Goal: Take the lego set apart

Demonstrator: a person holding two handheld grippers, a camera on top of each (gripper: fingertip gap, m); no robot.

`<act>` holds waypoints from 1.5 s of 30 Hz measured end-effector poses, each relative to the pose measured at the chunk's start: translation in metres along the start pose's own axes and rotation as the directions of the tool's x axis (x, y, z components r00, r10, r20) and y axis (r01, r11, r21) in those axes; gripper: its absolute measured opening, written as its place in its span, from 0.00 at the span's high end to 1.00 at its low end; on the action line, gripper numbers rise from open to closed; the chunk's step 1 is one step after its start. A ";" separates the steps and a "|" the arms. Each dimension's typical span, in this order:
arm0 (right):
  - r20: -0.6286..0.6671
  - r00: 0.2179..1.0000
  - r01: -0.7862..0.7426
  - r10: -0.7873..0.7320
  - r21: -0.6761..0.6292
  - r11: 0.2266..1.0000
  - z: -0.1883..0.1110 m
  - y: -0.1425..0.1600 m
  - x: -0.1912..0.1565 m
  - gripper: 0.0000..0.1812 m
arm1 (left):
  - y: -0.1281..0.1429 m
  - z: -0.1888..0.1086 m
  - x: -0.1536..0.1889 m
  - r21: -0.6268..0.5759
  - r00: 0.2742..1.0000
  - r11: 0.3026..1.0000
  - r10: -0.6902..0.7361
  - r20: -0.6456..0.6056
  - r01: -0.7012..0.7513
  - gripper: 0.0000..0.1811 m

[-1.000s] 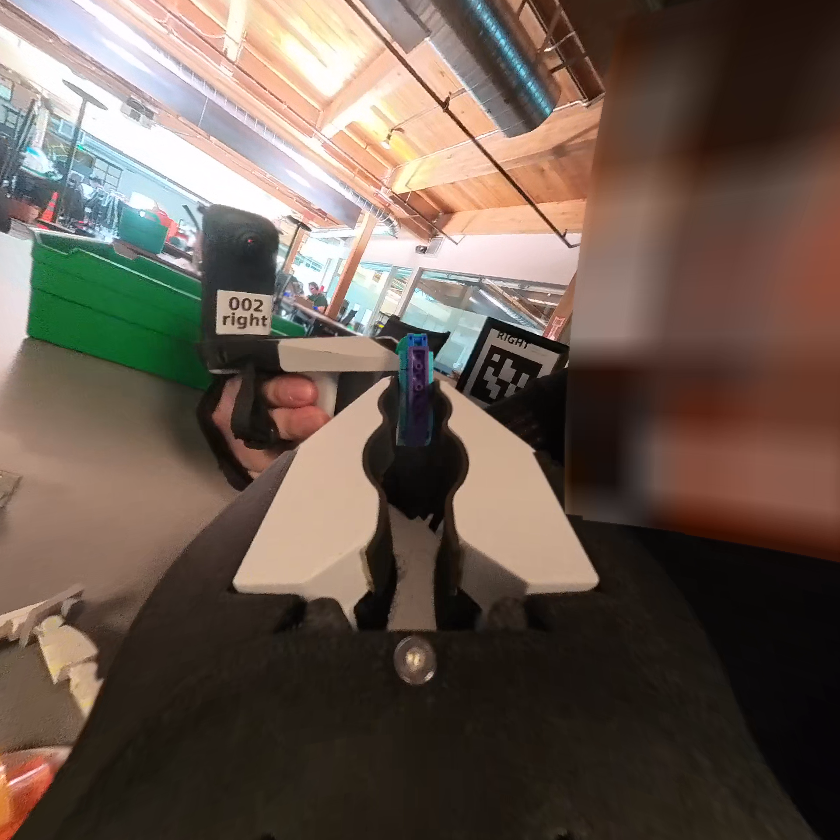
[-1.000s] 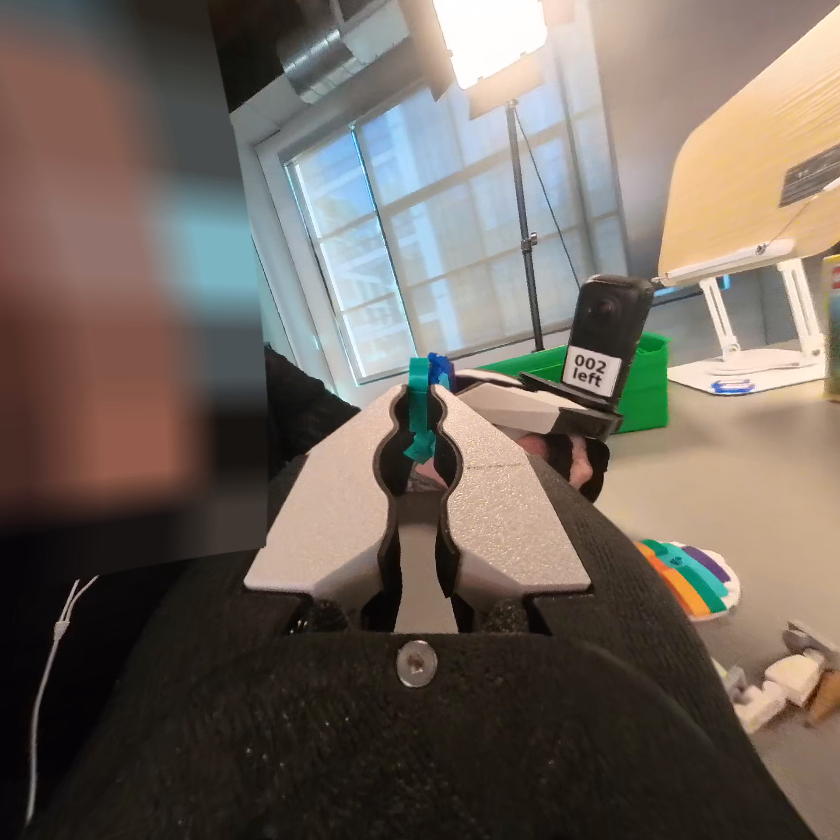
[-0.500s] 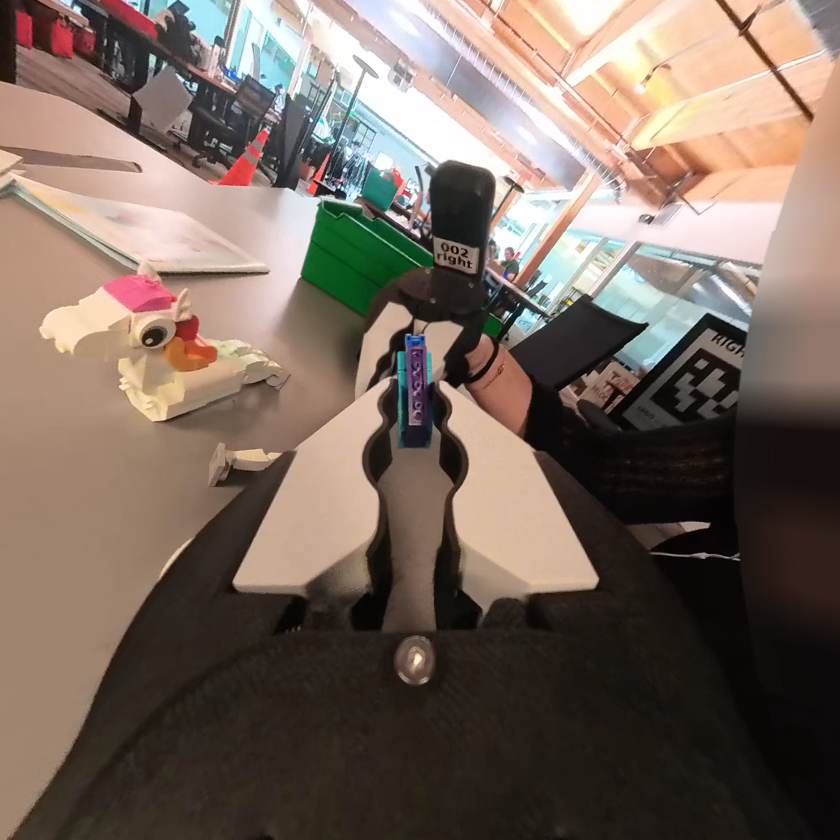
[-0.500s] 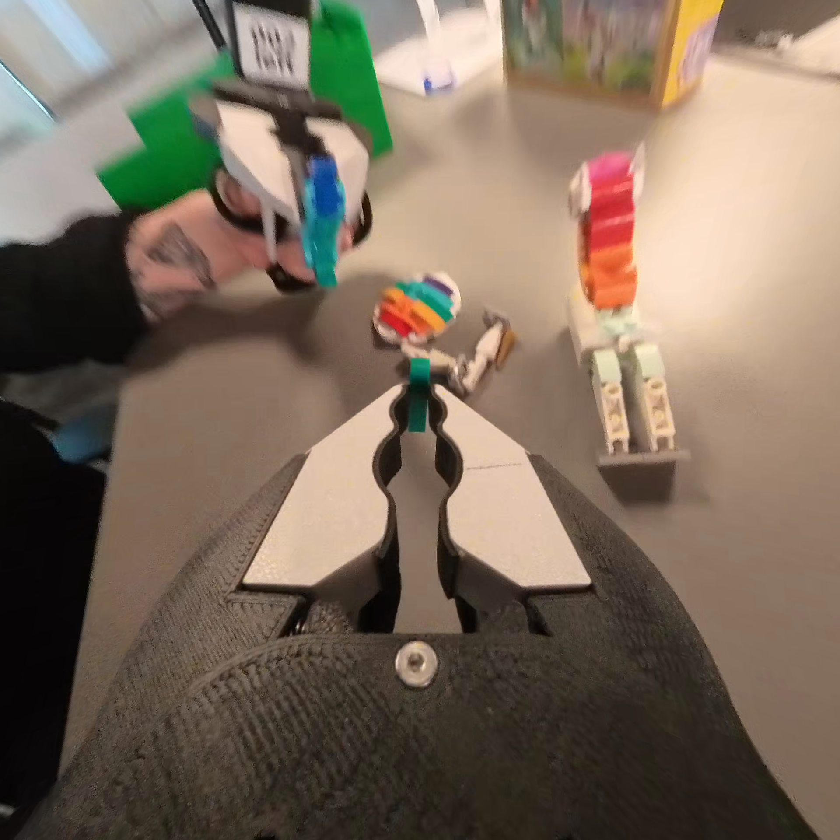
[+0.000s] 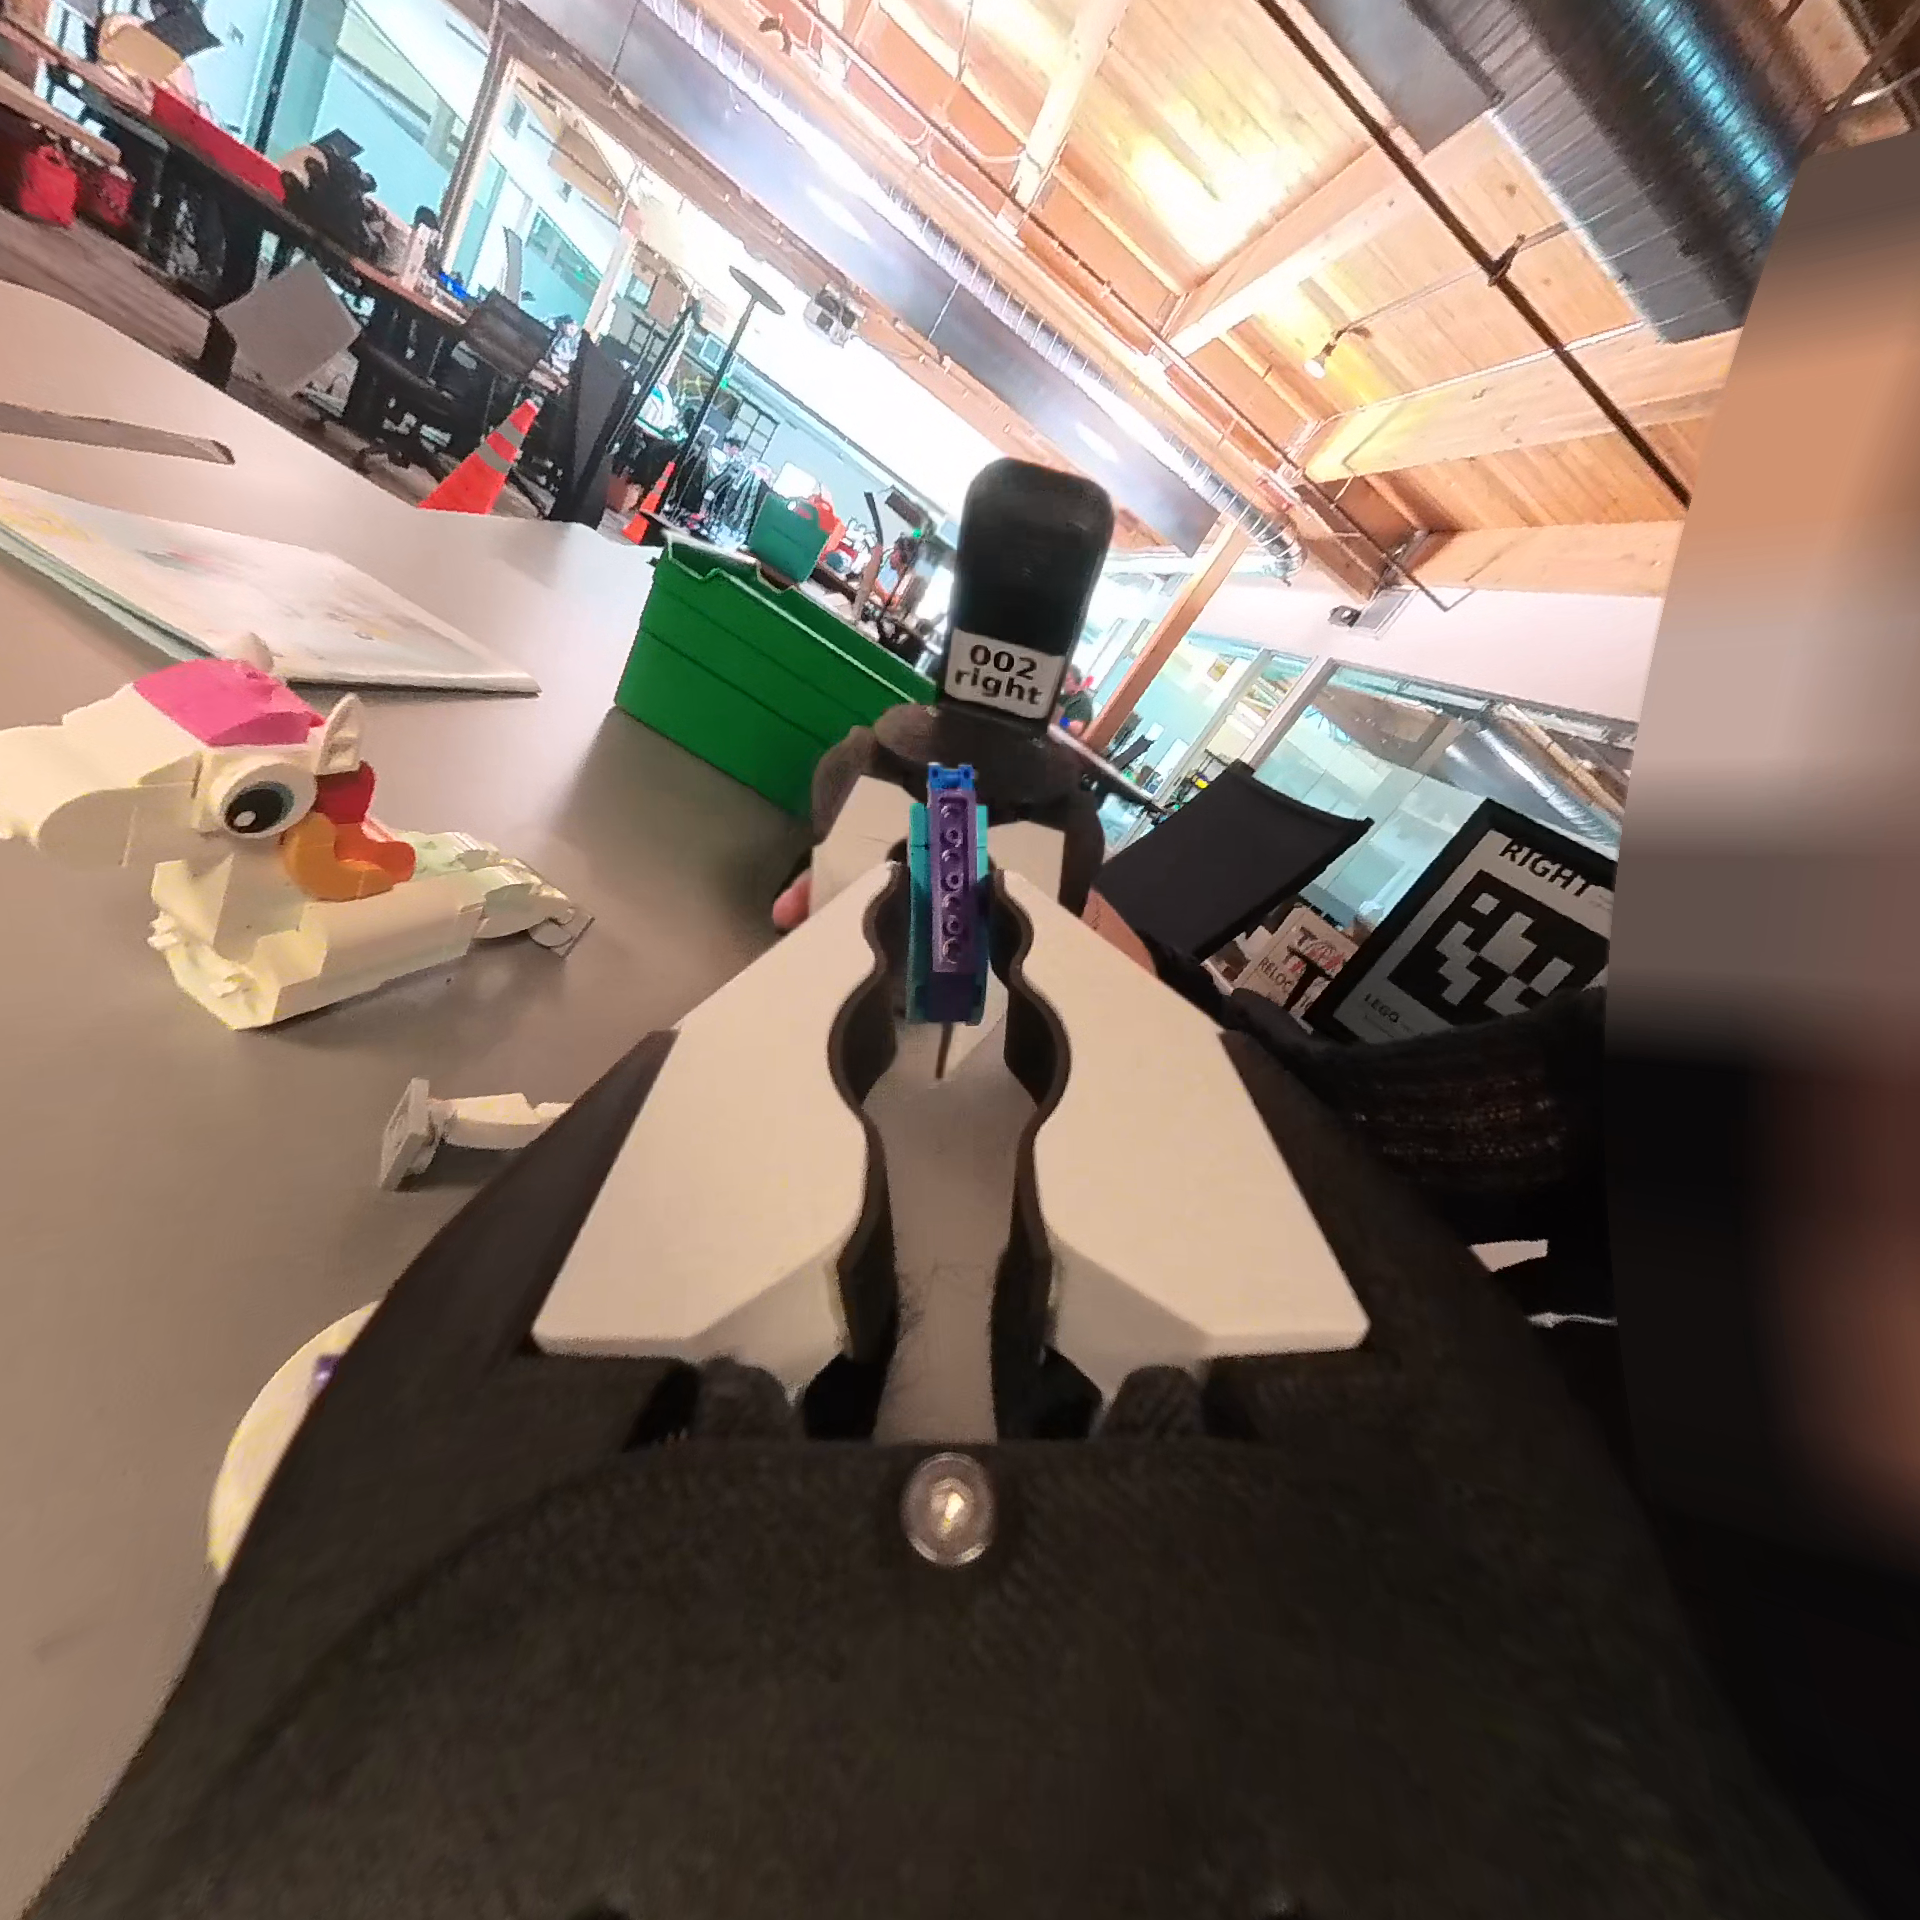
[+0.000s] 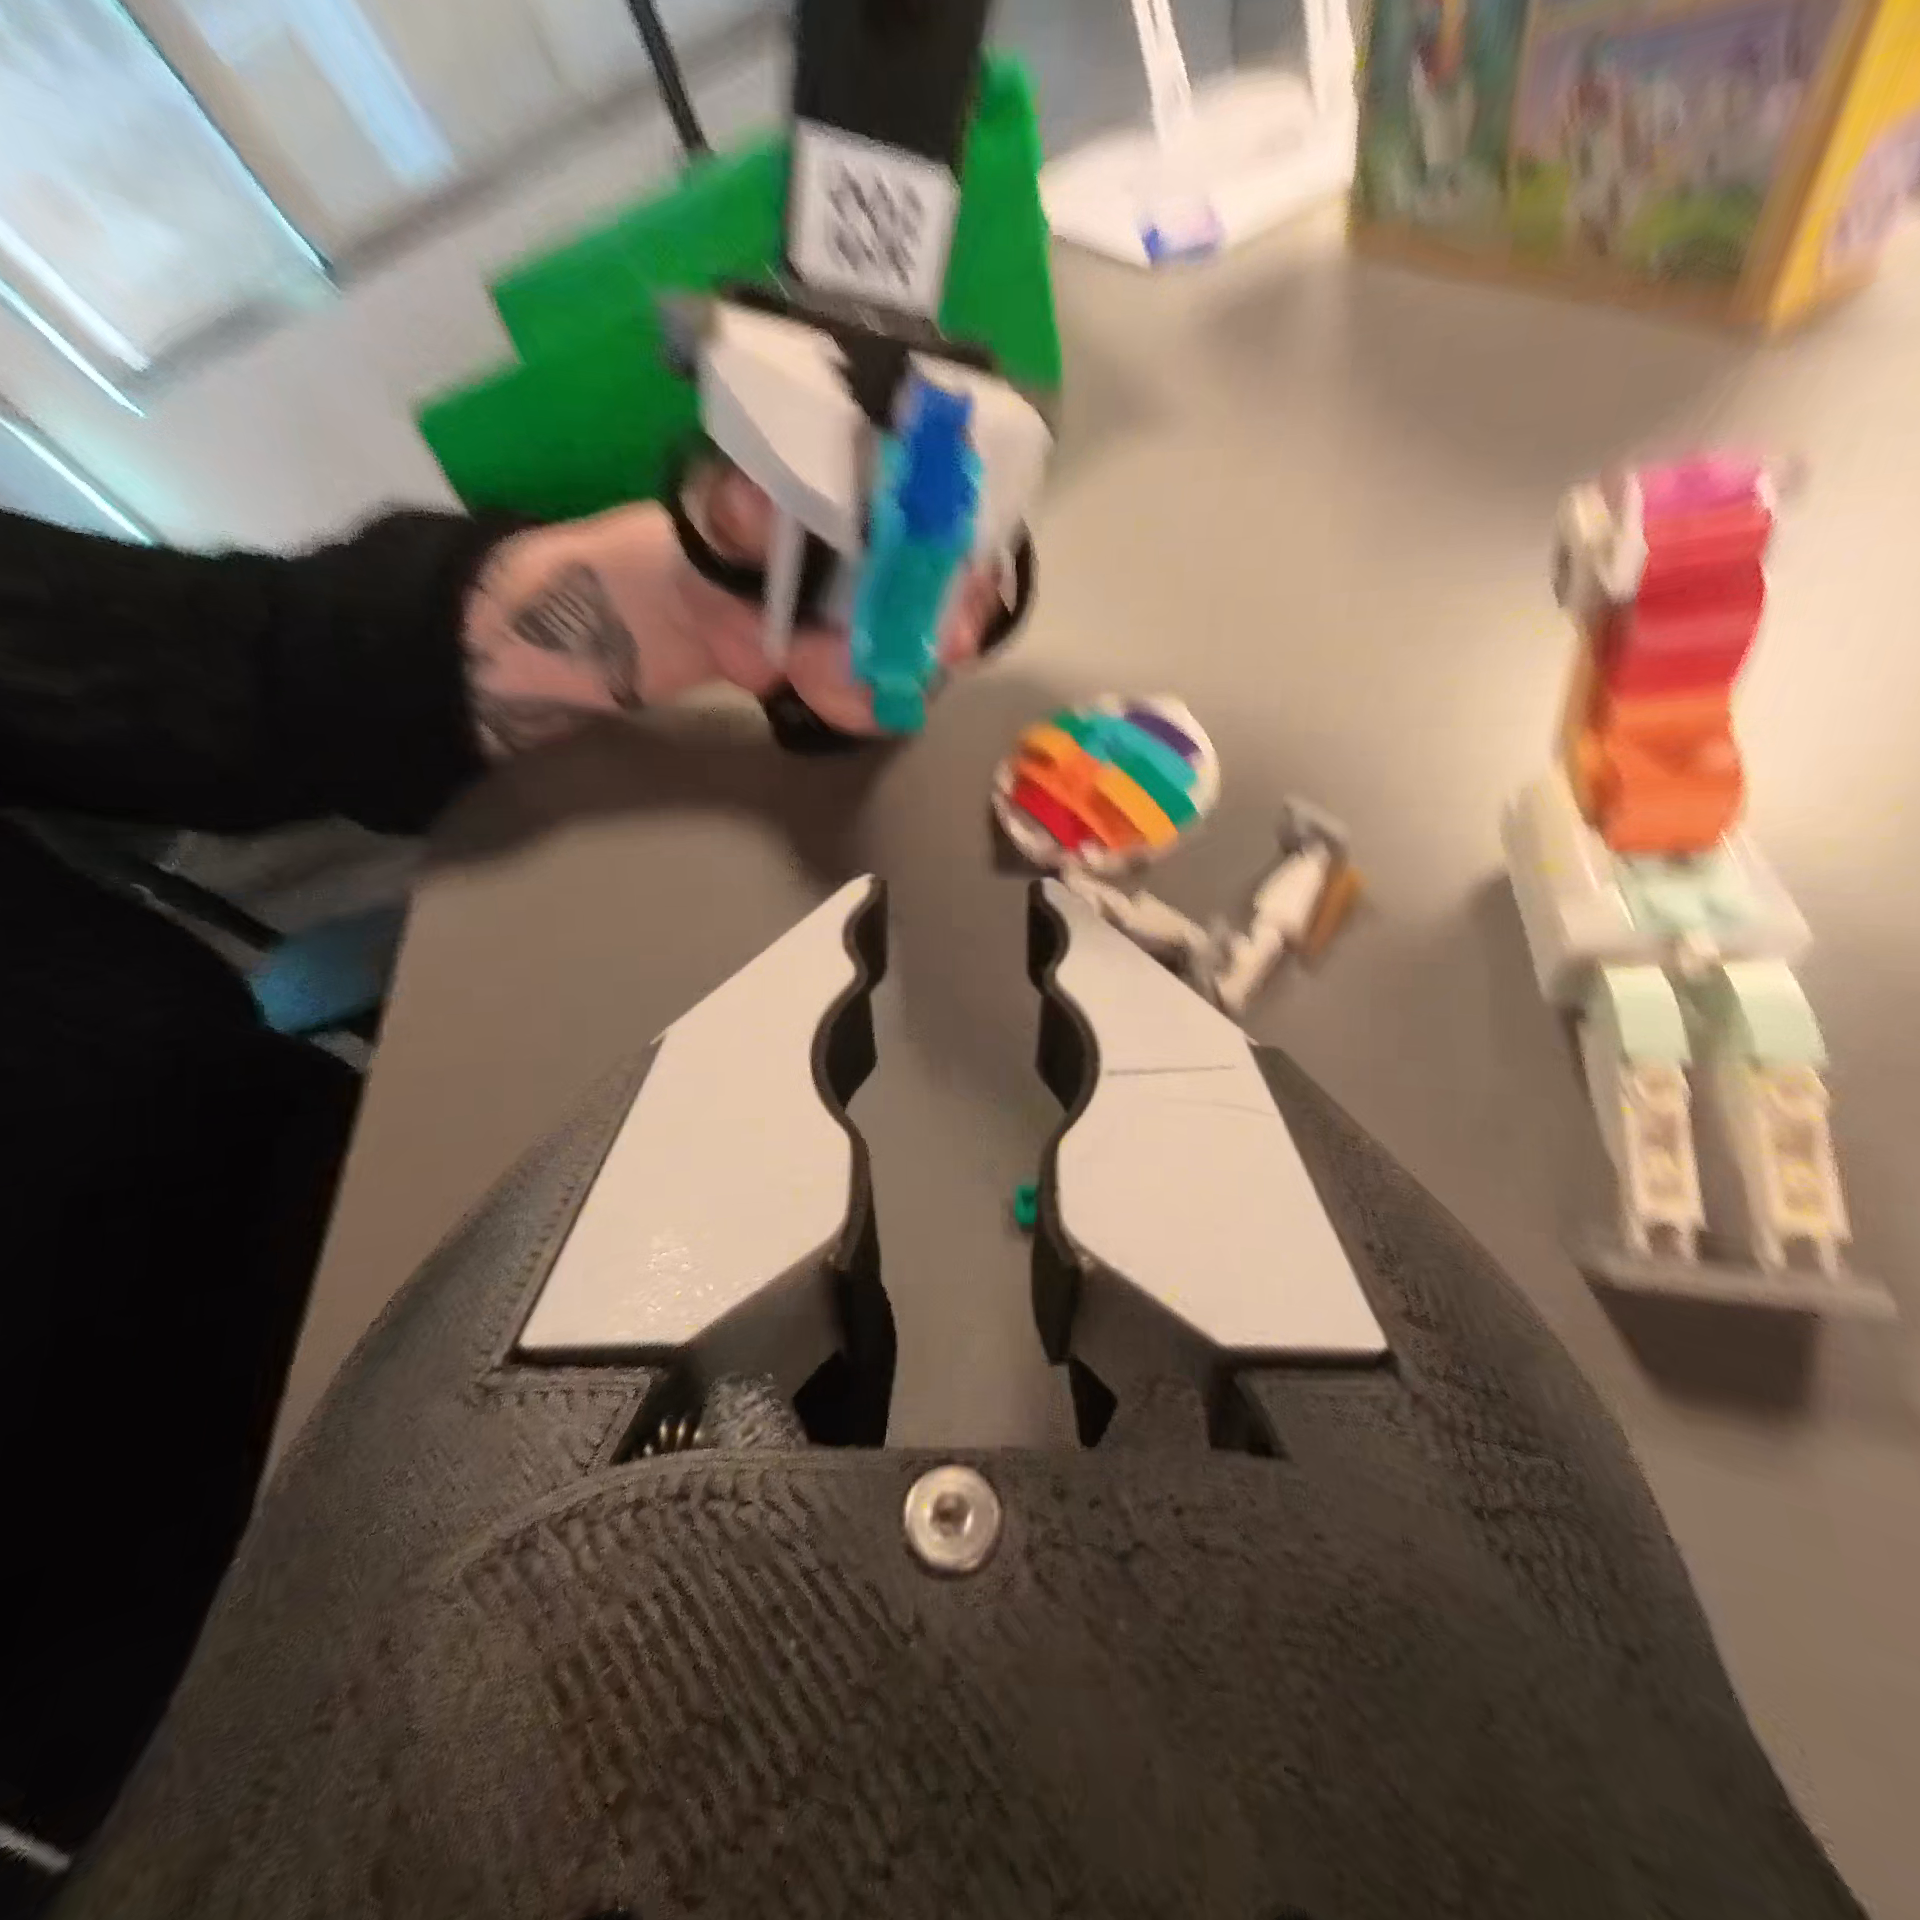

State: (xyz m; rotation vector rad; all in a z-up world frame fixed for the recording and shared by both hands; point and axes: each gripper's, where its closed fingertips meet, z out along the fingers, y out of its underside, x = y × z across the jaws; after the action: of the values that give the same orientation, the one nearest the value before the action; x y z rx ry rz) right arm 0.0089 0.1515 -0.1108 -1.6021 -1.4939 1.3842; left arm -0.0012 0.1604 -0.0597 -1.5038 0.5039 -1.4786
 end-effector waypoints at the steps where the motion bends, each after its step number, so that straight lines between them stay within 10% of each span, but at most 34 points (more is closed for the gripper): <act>1: 0.014 1.000 0.012 -0.013 0.041 0.999 0.002 -0.006 -0.004 0.89 | 0.000 0.001 0.002 0.009 1.000 1.000 -0.002 -0.012 0.002 0.92; 34: 0.149 0.989 -0.059 0.010 0.331 0.942 -0.003 -0.044 -0.022 0.96 | -0.014 0.002 0.019 0.154 0.993 0.988 0.037 -0.116 -0.019 0.92; 45: 0.053 0.997 0.041 -0.059 0.285 0.958 -0.006 -0.038 -0.014 0.97 | 0.006 0.001 0.005 -0.068 0.980 0.979 0.194 0.036 -0.191 0.83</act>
State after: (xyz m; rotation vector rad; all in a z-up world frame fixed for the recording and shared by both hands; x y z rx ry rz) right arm 0.0014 0.1491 -0.0705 -1.3466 -1.2910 1.5518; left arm 0.0030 0.1539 -0.0622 -1.4888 0.6579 -1.2885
